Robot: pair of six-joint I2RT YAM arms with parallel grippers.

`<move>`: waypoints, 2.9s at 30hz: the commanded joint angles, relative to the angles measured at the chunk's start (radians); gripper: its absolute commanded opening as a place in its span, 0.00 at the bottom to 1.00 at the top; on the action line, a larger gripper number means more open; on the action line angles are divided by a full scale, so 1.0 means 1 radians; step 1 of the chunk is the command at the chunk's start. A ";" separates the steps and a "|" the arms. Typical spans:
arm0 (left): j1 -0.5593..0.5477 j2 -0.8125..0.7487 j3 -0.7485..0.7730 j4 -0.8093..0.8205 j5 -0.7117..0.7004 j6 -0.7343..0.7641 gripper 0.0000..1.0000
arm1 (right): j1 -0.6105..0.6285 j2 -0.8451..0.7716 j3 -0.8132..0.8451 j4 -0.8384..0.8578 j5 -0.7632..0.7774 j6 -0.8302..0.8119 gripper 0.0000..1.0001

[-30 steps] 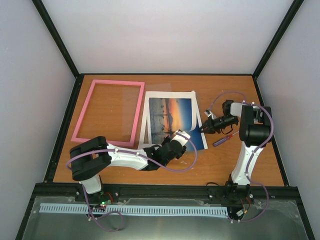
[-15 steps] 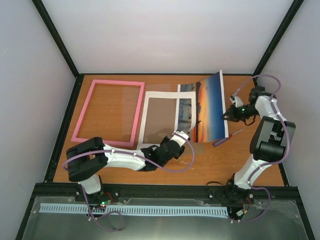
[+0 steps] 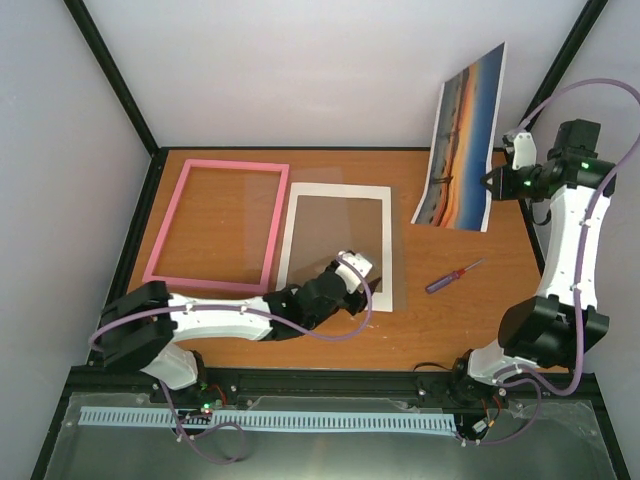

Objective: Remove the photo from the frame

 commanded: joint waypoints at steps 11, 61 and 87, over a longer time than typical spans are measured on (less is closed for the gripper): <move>0.059 -0.305 -0.143 -0.285 -0.176 -0.284 0.70 | 0.177 -0.084 -0.114 -0.023 -0.276 -0.010 0.03; 0.073 -0.521 -0.208 -0.523 -0.409 -0.447 0.76 | 0.206 0.411 -0.728 0.379 -0.502 0.146 0.39; 0.631 -0.457 0.094 -0.695 0.184 -0.216 0.80 | 0.201 -0.241 -0.585 0.477 -0.072 0.126 0.57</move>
